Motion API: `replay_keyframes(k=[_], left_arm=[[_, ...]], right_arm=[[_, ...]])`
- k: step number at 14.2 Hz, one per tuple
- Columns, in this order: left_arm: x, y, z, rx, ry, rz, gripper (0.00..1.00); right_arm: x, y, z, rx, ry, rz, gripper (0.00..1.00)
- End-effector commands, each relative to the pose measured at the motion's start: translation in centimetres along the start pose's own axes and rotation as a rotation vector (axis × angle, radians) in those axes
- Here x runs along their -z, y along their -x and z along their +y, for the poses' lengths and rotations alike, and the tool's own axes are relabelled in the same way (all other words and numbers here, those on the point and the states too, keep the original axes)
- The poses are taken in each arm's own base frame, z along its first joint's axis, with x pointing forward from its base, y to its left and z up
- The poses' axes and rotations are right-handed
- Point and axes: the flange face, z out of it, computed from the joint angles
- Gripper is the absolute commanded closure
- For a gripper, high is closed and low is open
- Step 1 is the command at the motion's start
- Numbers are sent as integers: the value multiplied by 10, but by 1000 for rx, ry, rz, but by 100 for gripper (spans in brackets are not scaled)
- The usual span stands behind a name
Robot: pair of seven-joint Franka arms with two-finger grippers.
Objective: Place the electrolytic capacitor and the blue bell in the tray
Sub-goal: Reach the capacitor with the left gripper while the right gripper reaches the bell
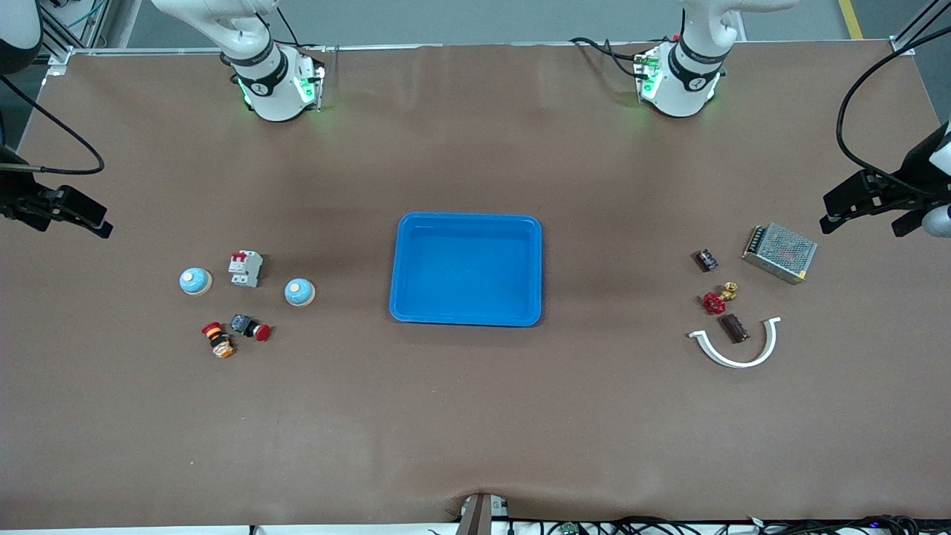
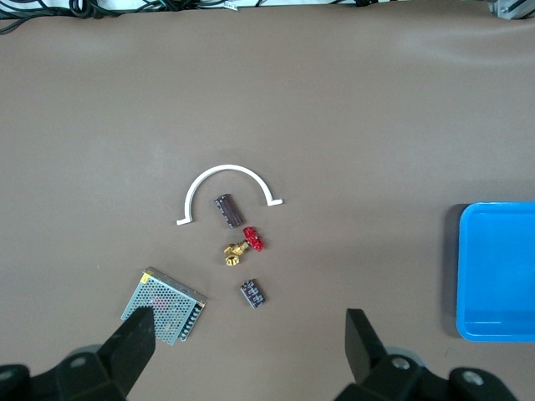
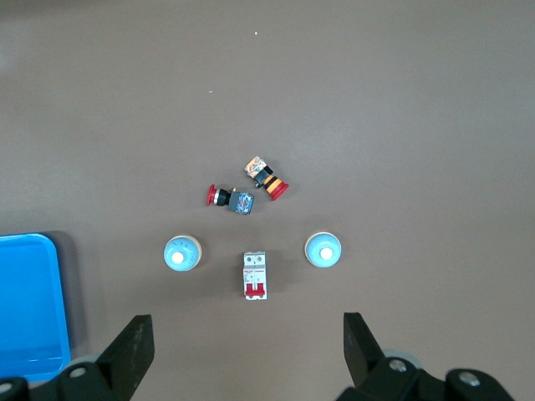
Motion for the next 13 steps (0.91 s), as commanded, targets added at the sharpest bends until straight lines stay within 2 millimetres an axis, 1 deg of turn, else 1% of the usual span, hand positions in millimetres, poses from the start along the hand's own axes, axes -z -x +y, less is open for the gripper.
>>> replay_keyframes(k=[1,2,5,6,8,10,11,12,13], left_arm=[[-1,1,-1,-15,-13,-2,0],[-2,0,-2,-17,-20,-5,0],[-7,0,6,-37,-20,-11,0],[-11,1,5,-38,-22,-20,0],[-12,4,-1,-27,-21,-26,0],[-16,5,-3,-17,-23,-35,0],[-21,5,-4,-6,-23,-41,0],[-32,6,-5,1,-25,-60,0],[-45,8,-5,2,-36,-60,0]], right_arm=[[3,6,1,-10,-8,7,0],[3,6,1,-10,-8,7,0],[3,5,1,-10,-8,9,0],[3,6,1,-10,-7,3,0],[-1,11,1,3,-2,-50,0],[0,10,0,2,-12,-54,0],[-4,4,1,1,-13,-48,0],[-10,0,1,3,-11,-46,0],[-23,-7,2,4,-4,-52,0]])
